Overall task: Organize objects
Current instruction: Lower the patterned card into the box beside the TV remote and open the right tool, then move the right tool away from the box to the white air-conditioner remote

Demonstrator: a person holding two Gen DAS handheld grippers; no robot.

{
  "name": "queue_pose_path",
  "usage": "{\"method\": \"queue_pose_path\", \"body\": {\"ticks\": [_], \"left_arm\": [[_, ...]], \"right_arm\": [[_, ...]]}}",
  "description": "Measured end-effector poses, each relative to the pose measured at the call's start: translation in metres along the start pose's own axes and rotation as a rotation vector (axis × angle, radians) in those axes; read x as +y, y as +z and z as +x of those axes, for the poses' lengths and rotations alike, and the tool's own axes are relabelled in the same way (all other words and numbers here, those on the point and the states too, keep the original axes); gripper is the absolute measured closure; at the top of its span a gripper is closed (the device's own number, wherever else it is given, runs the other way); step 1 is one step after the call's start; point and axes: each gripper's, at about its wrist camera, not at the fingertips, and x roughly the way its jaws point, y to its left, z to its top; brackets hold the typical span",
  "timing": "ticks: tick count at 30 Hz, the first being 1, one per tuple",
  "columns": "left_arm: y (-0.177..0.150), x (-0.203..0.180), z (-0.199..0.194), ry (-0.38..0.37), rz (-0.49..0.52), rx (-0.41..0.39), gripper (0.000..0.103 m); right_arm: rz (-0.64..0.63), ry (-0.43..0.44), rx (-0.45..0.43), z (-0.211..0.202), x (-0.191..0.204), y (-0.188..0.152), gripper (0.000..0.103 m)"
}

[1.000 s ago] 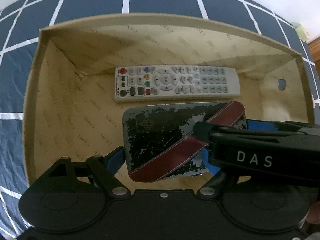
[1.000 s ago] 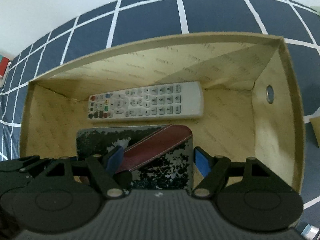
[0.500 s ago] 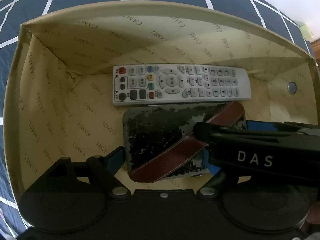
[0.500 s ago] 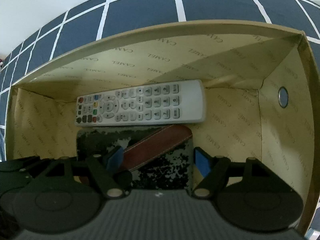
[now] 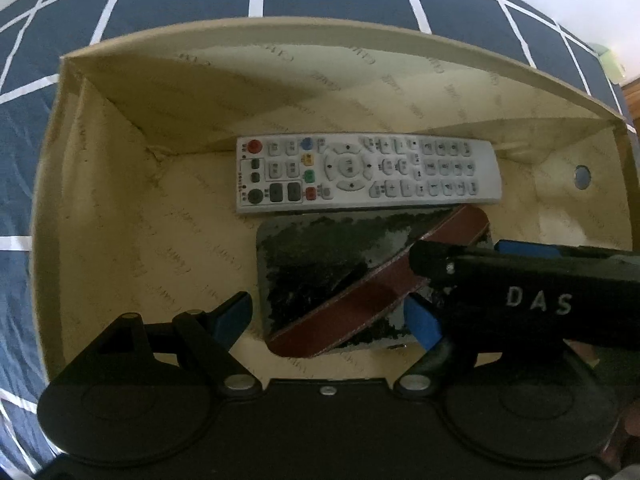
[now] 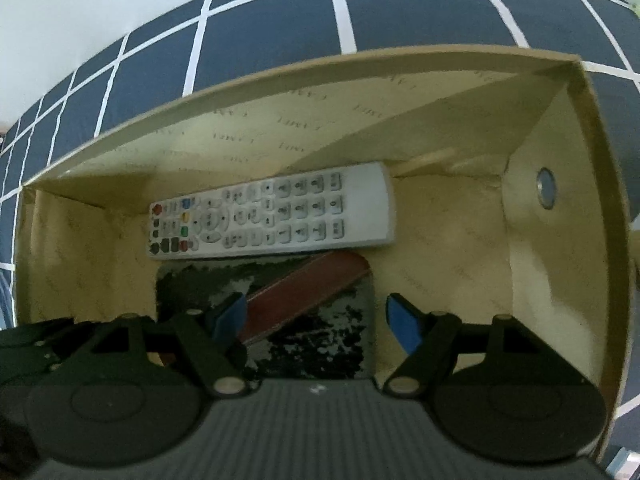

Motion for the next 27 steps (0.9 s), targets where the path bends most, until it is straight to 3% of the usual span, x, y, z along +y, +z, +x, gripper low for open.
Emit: {"method": "queue_pose_path", "body": {"ticks": [12, 27], "left_arm": [[-0.034, -0.018, -0.050, 0.007, 0.002, -0.087, 0.020], [-0.096, -0.064, -0.112, 0.032, 0.057, -0.197, 0.012]], "right_arm": [[-0.027, 0.002, -0.093, -0.059, 0.005, -0.022, 0.024], [0.002, 0.011, -0.238, -0.146, -0.021, -0.087, 0.007]]}}
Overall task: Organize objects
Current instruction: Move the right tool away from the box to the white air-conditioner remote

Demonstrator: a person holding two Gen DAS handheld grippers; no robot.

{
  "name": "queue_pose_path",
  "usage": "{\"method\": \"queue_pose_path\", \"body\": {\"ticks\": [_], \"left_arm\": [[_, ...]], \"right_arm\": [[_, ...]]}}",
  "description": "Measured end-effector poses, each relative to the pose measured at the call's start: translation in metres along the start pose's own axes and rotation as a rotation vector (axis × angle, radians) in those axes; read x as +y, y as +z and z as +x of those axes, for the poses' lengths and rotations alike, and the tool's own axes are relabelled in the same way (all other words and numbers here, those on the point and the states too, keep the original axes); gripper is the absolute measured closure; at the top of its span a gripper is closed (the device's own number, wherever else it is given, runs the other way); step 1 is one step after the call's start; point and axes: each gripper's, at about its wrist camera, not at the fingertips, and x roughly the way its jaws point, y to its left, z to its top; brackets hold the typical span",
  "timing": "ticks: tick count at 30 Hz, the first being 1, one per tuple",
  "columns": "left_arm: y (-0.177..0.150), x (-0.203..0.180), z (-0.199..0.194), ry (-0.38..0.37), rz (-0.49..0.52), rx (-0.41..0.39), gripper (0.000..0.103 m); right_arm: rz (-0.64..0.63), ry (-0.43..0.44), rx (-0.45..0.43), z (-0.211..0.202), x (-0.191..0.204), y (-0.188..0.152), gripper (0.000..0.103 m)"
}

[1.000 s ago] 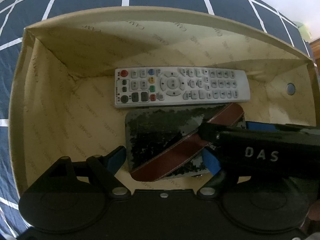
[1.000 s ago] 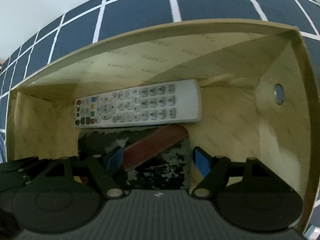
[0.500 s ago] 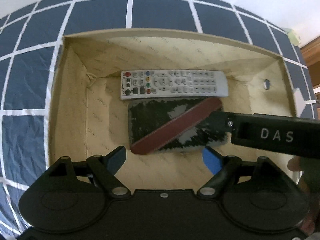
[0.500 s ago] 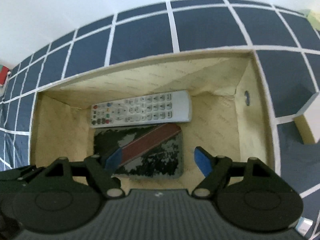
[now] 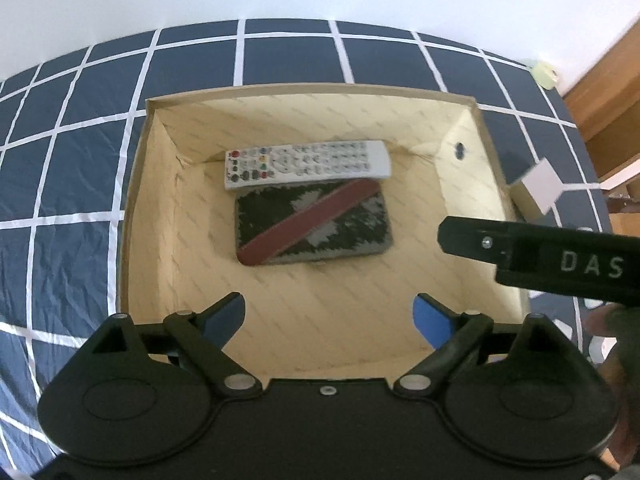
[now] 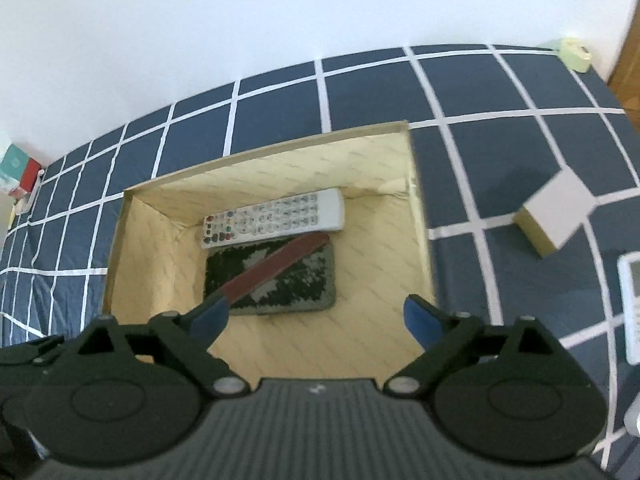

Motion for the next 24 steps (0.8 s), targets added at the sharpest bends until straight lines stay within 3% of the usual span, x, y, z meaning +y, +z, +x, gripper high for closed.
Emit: {"method": "queue_pose_path", "body": {"ticks": [4, 9, 18, 24], "left_arm": [[-0.014, -0.014, -0.010, 0.002, 0.018, -0.015, 0.006], [-0.029, -0.031, -0.019, 0.007, 0.027, -0.027, 0.000], [-0.047, -0.061, -0.026, 0.018, 0.025, -0.038, 0.000], [-0.057, -0.089, -0.020, 0.028, 0.007, -0.052, 0.000]], "right_arm": [[0.014, -0.007, -0.024, -0.019, -0.011, -0.013, 0.000], [0.022, -0.021, -0.034, -0.037, -0.026, -0.028, 0.000], [0.020, -0.051, -0.046, -0.067, -0.062, -0.043, 0.000], [-0.051, -0.049, -0.040, -0.073, -0.092, -0.041, 0.000]]}}
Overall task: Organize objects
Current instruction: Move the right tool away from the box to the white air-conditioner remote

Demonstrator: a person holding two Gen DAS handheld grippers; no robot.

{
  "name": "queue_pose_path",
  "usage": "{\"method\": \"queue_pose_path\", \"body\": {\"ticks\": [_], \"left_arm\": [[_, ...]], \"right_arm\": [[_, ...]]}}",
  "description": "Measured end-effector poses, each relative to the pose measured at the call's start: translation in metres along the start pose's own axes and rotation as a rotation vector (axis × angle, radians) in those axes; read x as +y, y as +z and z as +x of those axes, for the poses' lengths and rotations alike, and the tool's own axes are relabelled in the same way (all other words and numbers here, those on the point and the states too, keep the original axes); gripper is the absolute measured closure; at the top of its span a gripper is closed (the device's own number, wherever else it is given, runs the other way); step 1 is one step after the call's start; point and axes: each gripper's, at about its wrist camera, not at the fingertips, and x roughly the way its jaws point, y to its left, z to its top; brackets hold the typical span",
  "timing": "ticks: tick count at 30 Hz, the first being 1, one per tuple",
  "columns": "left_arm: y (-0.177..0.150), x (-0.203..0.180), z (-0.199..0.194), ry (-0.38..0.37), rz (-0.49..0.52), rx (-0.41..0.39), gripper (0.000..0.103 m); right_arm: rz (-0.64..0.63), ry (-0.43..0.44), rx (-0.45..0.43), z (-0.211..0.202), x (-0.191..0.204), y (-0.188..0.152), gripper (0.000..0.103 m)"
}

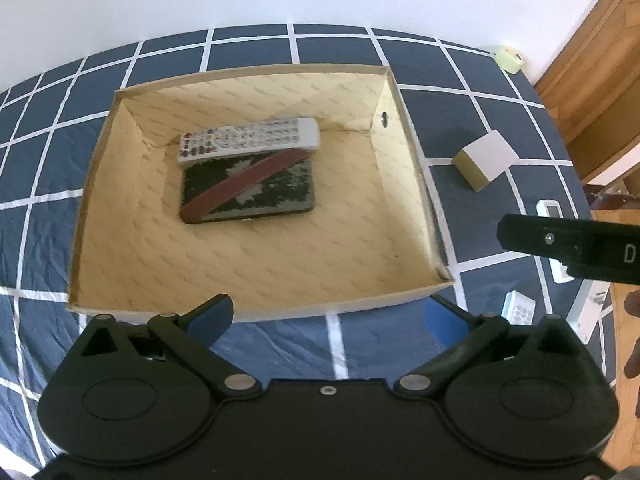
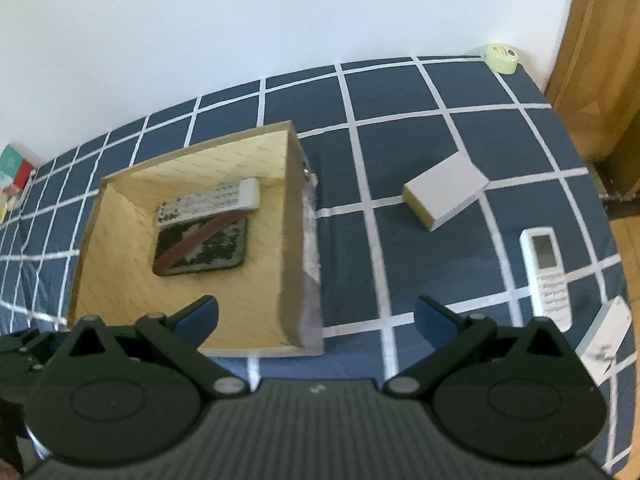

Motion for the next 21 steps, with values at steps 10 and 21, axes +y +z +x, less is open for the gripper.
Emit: {"method": "queue_pose_path", "body": {"ticks": [10, 21], "left_arm": [[-0.026, -0.050, 0.015, 0.090, -0.165, 0.020, 0.000], [-0.081, -0.096, 0.043, 0.172, -0.417, 0.081, 0.000]], "right_arm": [[-0.184, 0.078, 0.098, 0.009, -0.055, 0.006, 0.000], [-0.485, 0.167, 0.249, 0.035, -0.094, -0.004, 0.000]]}}
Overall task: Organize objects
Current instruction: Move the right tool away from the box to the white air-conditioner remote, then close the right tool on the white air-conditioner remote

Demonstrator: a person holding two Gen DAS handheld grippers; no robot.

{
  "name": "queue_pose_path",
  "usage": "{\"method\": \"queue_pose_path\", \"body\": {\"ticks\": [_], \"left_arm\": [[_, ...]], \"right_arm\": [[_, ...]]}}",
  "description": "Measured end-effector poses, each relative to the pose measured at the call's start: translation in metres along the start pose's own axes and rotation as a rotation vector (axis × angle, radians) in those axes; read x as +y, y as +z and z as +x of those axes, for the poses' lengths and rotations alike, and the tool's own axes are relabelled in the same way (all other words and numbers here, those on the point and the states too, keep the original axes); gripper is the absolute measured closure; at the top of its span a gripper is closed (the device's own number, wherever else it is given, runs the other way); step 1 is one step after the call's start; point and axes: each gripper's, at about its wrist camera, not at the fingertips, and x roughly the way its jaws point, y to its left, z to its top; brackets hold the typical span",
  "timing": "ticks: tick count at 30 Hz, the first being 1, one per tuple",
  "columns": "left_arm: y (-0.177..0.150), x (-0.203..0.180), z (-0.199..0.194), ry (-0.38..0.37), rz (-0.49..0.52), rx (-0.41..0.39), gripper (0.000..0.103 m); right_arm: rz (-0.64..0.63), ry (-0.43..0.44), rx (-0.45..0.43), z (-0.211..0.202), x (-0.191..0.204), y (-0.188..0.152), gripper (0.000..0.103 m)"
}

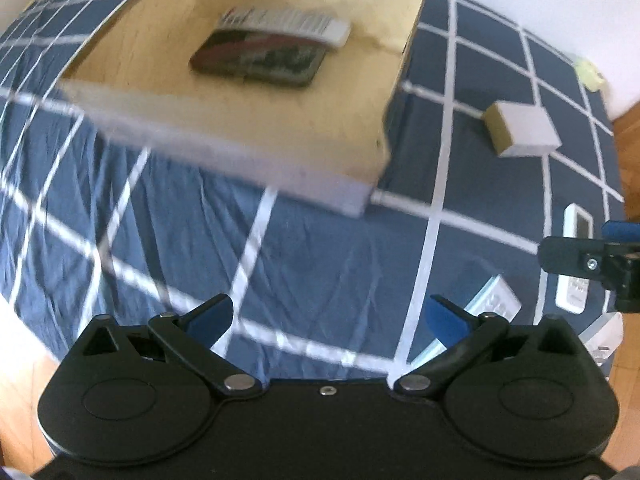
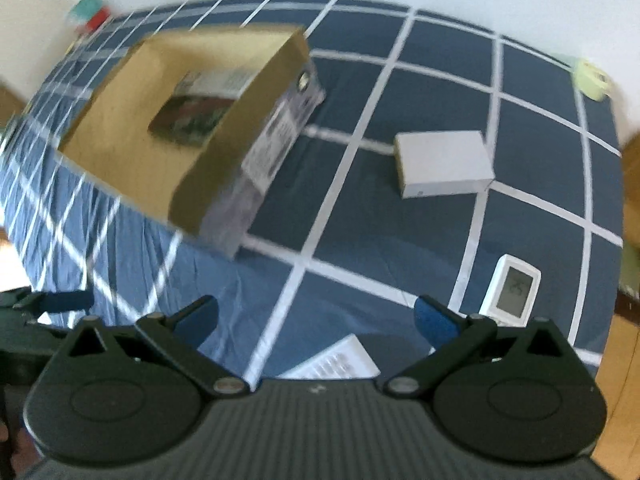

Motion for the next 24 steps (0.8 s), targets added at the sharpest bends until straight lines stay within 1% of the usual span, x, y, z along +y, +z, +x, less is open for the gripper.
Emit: {"method": "queue_pose_path", "body": {"ticks": [6, 9, 12, 17, 18, 21, 24], "left_arm": [[-0.029, -0.003, 0.016, 0.038, -0.093, 0.031, 0.000], [-0.040, -0.003, 0.026, 0.048, -0.133, 0.057, 0.000], [-0.048, -0.004, 0.034, 0.059, -0.161, 0.076, 0.000], [-0.060, -0.003, 0.045, 0.077, -0.195, 0.106, 0.000], [-0.062, -0.003, 0.047, 0.081, -0.198, 0.113, 0.000], [-0.066, -0.001, 0.051, 0.089, -0.210, 0.129, 0.000], [-0.069, -0.001, 0.054, 0.093, -0.214, 0.140, 0.000]], "right_arm": [[-0.167, 0.020, 0.107, 0.025, -0.001, -0.014, 0.000], [-0.229, 0.022, 0.158, 0.041, -0.001, -0.019, 0.000], [-0.277, 0.032, 0.202, 0.056, -0.002, -0.021, 0.002], [-0.341, 0.060, 0.256, 0.079, -0.002, -0.022, 0.003], [-0.349, 0.061, 0.269, 0.084, -0.002, -0.022, 0.004], [-0.378, 0.069, 0.296, 0.093, -0.001, -0.025, 0.013], [-0.387, 0.076, 0.310, 0.099, -0.002, -0.026, 0.016]]}}
